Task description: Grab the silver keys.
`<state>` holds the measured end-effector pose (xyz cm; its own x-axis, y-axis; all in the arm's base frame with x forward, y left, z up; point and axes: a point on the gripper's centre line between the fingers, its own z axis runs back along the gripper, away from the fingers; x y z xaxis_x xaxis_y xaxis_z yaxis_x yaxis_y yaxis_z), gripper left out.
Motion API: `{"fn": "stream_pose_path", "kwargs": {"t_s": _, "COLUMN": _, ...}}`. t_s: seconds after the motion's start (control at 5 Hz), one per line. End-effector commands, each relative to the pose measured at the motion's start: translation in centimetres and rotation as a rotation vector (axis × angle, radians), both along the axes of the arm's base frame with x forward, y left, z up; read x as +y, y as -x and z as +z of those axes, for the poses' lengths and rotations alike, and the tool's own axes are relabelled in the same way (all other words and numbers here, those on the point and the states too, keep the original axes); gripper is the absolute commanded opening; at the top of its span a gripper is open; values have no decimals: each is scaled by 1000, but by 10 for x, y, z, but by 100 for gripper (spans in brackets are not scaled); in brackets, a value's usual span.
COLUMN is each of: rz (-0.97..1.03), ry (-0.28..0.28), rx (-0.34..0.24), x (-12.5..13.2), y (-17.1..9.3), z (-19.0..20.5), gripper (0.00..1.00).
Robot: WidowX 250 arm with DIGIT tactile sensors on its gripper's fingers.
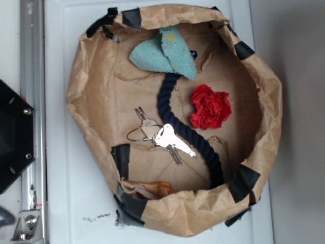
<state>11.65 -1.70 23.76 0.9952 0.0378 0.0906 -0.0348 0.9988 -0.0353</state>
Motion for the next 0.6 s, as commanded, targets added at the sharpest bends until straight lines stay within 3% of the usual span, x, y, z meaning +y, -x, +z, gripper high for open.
{"fn": "stream_pose_path", "kwargs": {"t_s": 0.0, "rz": 0, "ry": 0, "rx": 0, "x": 0, "y": 0, "z": 0, "gripper": 100}}
{"fn": "stream_pose_path", "kwargs": {"t_s": 0.2, "rz": 46, "ry": 51, "rx": -11, "x": 20, "y": -50, "z": -26, "gripper": 100}}
{"fn": "stream_pose_path", "kwargs": {"t_s": 0.4, "rz": 51, "ry": 38, "rx": -14, "x": 24, "y": -75, "z": -40, "gripper": 100}}
